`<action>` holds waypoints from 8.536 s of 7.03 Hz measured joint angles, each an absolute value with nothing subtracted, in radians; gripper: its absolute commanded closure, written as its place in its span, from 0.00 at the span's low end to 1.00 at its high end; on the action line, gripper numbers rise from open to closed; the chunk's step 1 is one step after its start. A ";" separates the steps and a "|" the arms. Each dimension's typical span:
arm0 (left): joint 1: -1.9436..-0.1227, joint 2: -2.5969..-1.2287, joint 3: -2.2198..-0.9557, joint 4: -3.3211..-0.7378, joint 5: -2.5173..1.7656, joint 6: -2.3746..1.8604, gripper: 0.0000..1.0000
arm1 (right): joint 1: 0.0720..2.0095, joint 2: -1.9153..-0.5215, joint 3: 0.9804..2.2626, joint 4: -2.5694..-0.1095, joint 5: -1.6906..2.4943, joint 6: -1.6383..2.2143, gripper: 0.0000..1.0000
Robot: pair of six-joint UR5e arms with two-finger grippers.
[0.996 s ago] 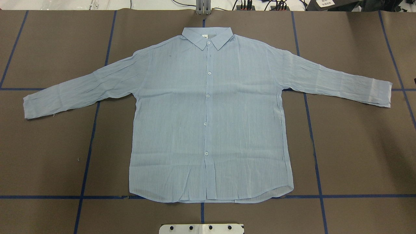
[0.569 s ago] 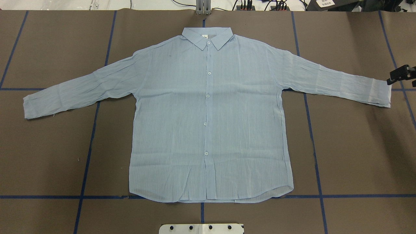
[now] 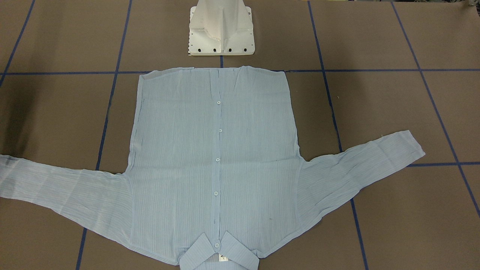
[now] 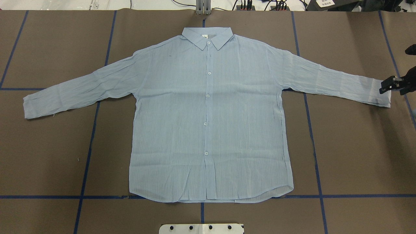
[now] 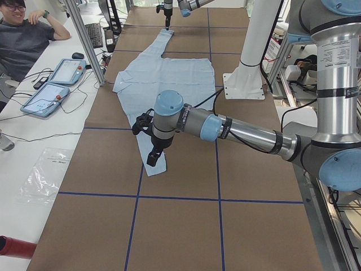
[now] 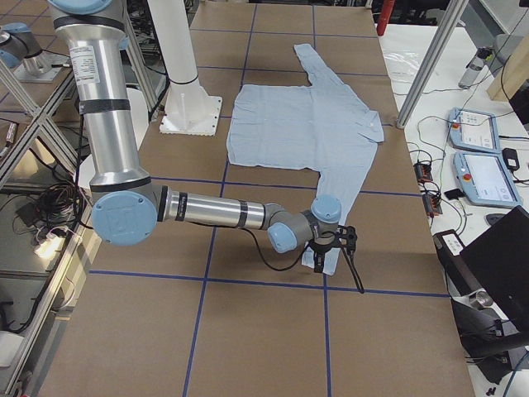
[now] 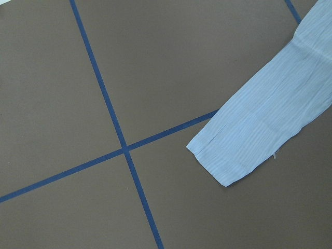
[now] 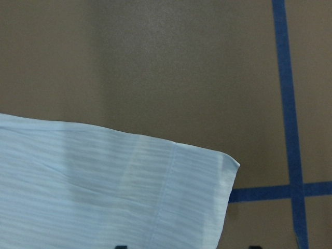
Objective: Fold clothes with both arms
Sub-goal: 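Move the right gripper toward the cuff of the sleeve nearest it, then grasp the sleeve cuff nearest the right gripper and lift it, then carry the sleeve across the shirt toward the collar with the right gripper, then release the sleeve on the shirt and withdraw the right gripper, then move the left gripper to the other sleeve cuff and grasp it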
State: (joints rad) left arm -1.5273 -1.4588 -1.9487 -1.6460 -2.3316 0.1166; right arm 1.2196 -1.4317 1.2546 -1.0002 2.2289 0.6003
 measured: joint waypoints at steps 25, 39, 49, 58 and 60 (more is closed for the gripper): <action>-1.529 -1.450 -1.940 -1.644 -2.335 0.121 0.00 | 0.900 -0.935 1.513 -1.155 2.018 0.834 1.00; -1.524 -1.498 -1.915 -1.644 -2.346 0.082 0.00 | 0.518 -0.489 1.109 -1.193 1.573 1.039 0.01; -1.394 -1.551 -1.749 -1.983 -2.367 -0.232 0.00 | 1.077 -1.039 1.636 -1.669 2.146 0.459 0.00; -1.219 -1.561 -1.565 -2.356 -2.255 -0.610 0.00 | 1.373 -1.541 1.937 -1.767 2.266 0.082 0.00; -1.216 -1.567 -1.547 -2.357 -2.252 -0.610 0.00 | 1.378 -1.572 1.963 -1.766 2.271 0.091 0.00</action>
